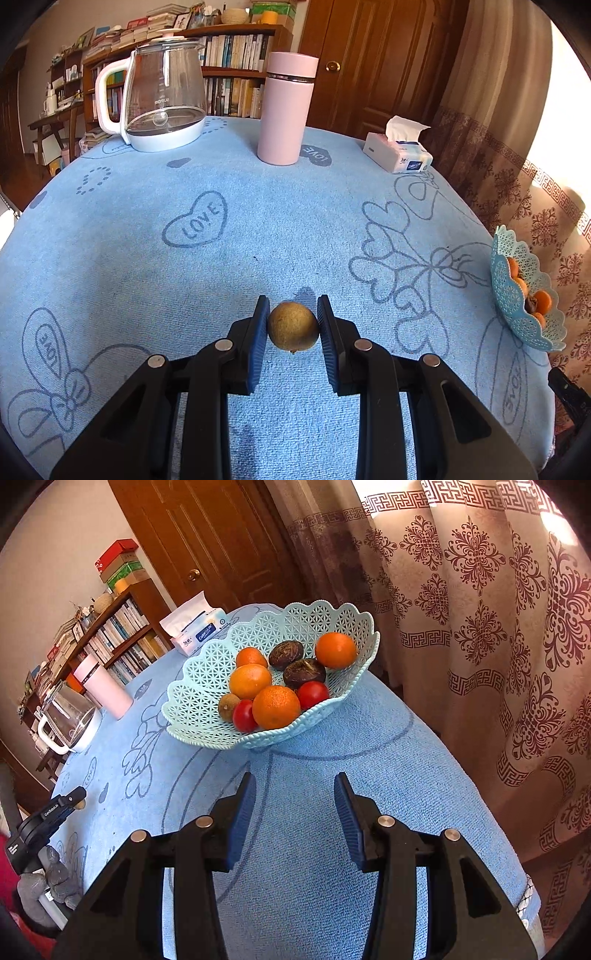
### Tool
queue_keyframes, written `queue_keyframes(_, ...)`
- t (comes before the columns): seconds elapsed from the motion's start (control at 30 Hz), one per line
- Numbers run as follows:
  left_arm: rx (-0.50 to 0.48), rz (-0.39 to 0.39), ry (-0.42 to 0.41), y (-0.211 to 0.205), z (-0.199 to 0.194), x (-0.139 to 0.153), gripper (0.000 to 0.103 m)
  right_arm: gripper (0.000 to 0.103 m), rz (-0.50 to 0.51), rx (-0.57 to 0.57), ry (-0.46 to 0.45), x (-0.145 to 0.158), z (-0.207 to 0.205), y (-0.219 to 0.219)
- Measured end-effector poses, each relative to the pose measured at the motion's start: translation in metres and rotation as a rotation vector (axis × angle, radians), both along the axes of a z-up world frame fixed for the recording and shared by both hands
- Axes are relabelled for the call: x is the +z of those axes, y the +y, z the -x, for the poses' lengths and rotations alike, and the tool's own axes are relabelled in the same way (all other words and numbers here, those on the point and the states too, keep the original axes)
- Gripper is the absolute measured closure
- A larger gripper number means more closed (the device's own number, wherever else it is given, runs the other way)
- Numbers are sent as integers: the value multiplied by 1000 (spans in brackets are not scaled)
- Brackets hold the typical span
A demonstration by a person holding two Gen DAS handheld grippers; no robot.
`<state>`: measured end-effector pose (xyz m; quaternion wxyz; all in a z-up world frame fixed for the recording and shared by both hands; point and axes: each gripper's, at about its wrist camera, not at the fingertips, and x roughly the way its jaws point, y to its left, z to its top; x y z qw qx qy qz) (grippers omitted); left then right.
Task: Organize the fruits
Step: 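Carry the tan fruit into the basket and open the left tool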
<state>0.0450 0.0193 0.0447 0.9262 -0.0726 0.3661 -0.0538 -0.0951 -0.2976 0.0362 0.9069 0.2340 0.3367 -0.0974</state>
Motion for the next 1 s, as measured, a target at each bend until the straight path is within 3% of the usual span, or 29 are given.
queue_keyframes(0.57, -309, -4, -66, -135, -1, 46, 76, 57, -75, 60, -22, -10, 1, 3)
queue_keyframes(1.0, -634, 41, -1, -239, 4, 53, 76, 57, -103, 72, -34, -13, 2, 3)
